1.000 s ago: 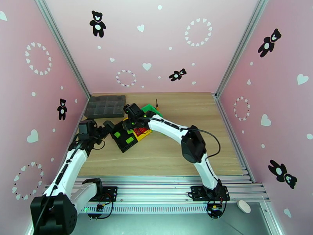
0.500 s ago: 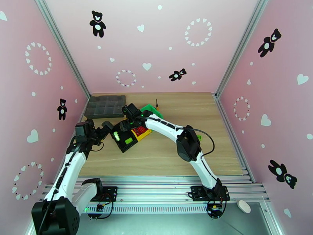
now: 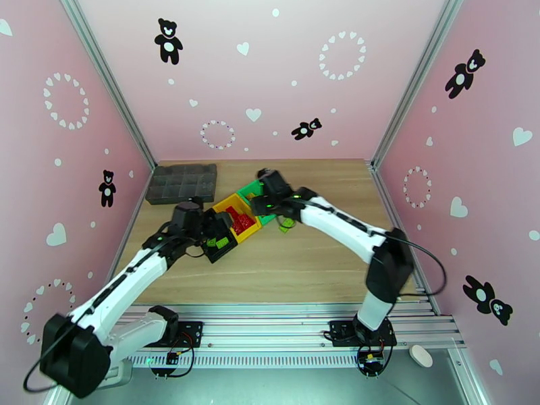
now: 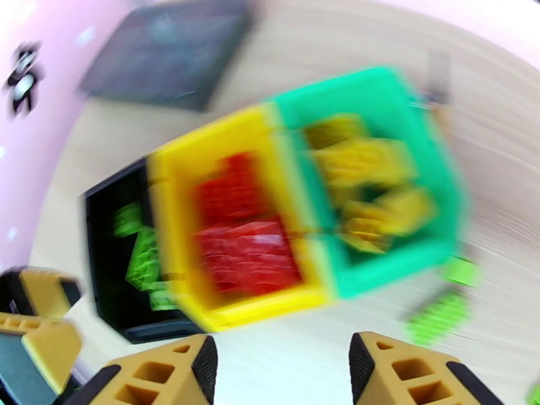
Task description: Sort the legos into containers by color
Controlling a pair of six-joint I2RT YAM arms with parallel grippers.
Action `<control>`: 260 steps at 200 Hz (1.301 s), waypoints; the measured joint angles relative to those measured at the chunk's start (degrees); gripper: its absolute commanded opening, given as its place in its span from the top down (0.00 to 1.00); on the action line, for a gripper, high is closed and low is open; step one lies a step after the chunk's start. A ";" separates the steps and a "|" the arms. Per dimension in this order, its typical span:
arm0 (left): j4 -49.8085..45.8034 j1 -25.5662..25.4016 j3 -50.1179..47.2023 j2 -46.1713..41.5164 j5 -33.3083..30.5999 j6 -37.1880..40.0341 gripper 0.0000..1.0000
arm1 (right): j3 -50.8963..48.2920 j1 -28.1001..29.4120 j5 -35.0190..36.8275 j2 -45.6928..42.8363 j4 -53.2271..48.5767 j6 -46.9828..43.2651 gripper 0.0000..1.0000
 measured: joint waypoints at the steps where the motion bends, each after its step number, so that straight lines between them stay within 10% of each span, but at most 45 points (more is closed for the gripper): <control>1: 0.00 -0.15 0.09 0.13 -0.09 0.00 0.02 | -0.52 -0.35 0.28 -0.20 0.11 0.04 0.39; 75: 3.72 -10.91 6.03 12.07 -4.94 -0.46 0.02 | -12.24 -7.98 1.57 2.75 2.67 2.43 0.35; 260: 5.88 -11.28 5.49 13.29 -5.57 -1.92 0.03 | -11.93 -8.85 2.78 14.97 9.07 5.18 0.41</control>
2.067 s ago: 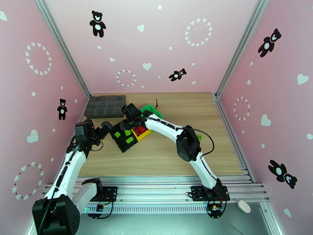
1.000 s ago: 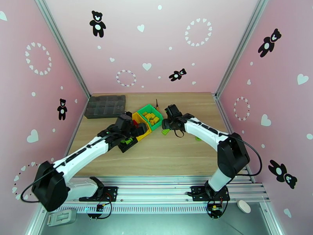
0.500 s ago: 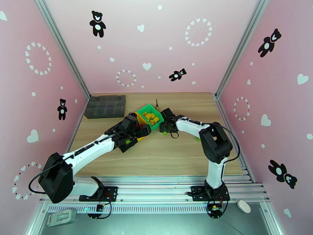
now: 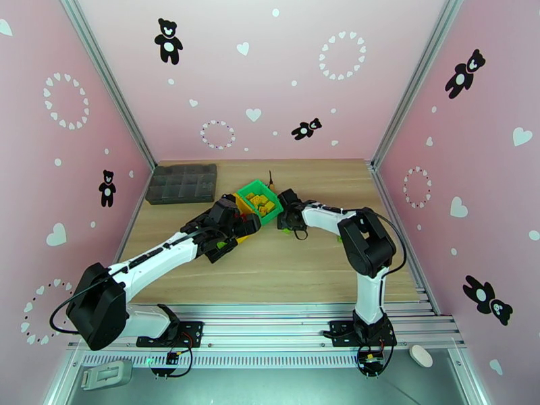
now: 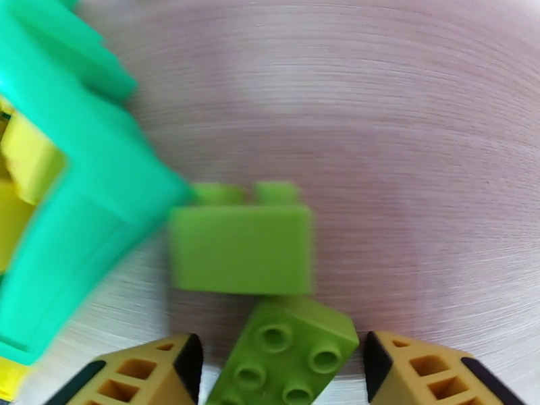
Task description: Sort the legos into containers by color
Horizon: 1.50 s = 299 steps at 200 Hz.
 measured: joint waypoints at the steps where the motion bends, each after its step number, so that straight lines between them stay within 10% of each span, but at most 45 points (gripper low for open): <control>1: 0.00 0.00 0.00 0.00 0.00 0.00 0.03 | -0.15 -0.04 0.04 -0.11 0.02 -0.09 0.41; 109: -0.42 2.10 -0.24 -3.56 -0.57 0.15 0.02 | -6.01 0.59 -0.57 -9.64 0.02 0.20 0.78; 257: -3.21 33.94 -9.16 -15.54 10.23 1.97 0.02 | 23.37 20.50 -16.04 4.52 -1.16 -3.30 0.78; 299: -3.52 41.75 -10.58 -17.51 14.34 2.47 0.02 | 34.23 23.37 -17.90 11.87 -3.52 -3.76 0.63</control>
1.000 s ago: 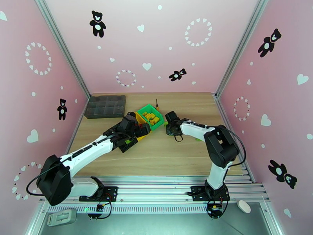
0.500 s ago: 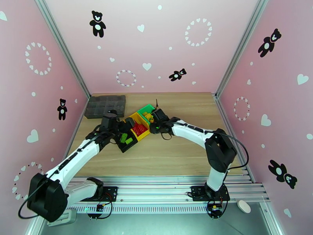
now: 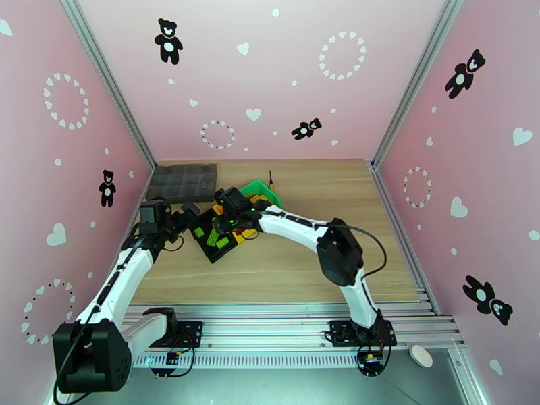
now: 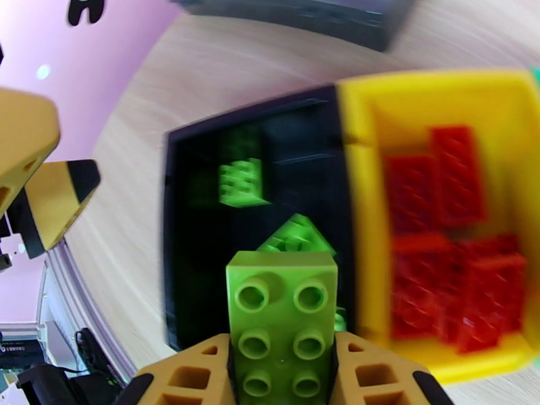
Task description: Sort the legos into containers by color
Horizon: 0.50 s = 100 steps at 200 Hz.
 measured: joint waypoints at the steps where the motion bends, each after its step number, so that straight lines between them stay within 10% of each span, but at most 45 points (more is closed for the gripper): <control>1: 0.00 0.22 -0.07 -0.13 0.15 0.02 0.02 | 0.24 0.04 -0.11 0.17 -0.11 0.04 0.63; 100: -1.33 3.17 -1.97 -3.43 5.20 0.13 0.02 | 5.07 -0.09 0.61 2.67 -3.52 -1.16 0.45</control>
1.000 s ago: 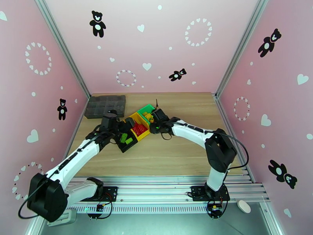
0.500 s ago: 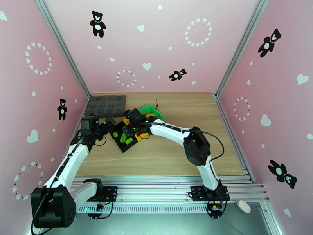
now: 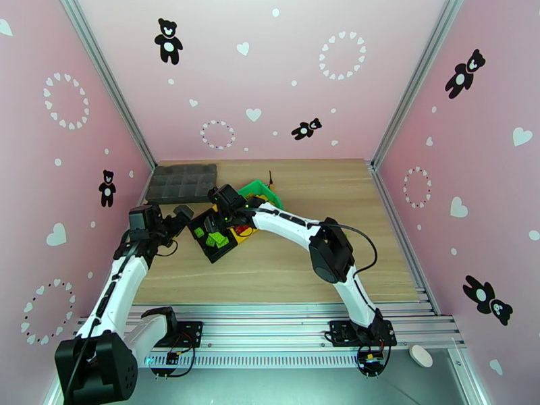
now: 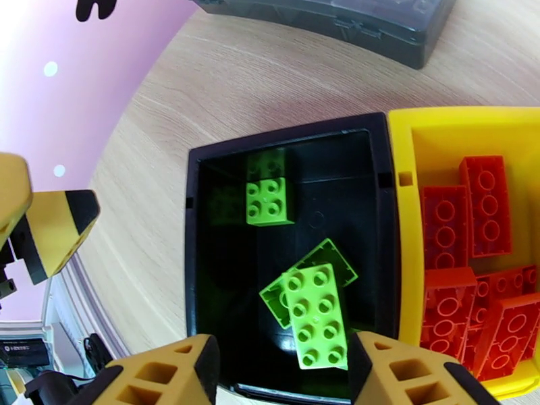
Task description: Sort the legos into containers by color
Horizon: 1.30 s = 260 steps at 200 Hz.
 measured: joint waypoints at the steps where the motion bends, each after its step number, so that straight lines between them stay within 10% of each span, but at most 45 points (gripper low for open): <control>1: 0.00 -0.07 0.00 -0.04 0.00 0.00 0.02 | -0.04 0.00 0.07 -0.04 -0.02 -0.02 0.45; 63: -1.31 -15.39 2.12 0.61 -5.01 -0.02 0.02 | -13.86 -3.26 7.04 -13.42 -0.44 -2.01 0.43; 171: 3.52 -49.07 18.93 25.97 -18.29 -1.14 0.03 | -53.13 -28.17 19.76 -41.53 2.21 4.79 0.20; 260: 10.91 -56.54 24.70 37.59 -17.09 -3.10 0.03 | -64.92 -48.41 19.21 -47.98 2.84 7.50 0.16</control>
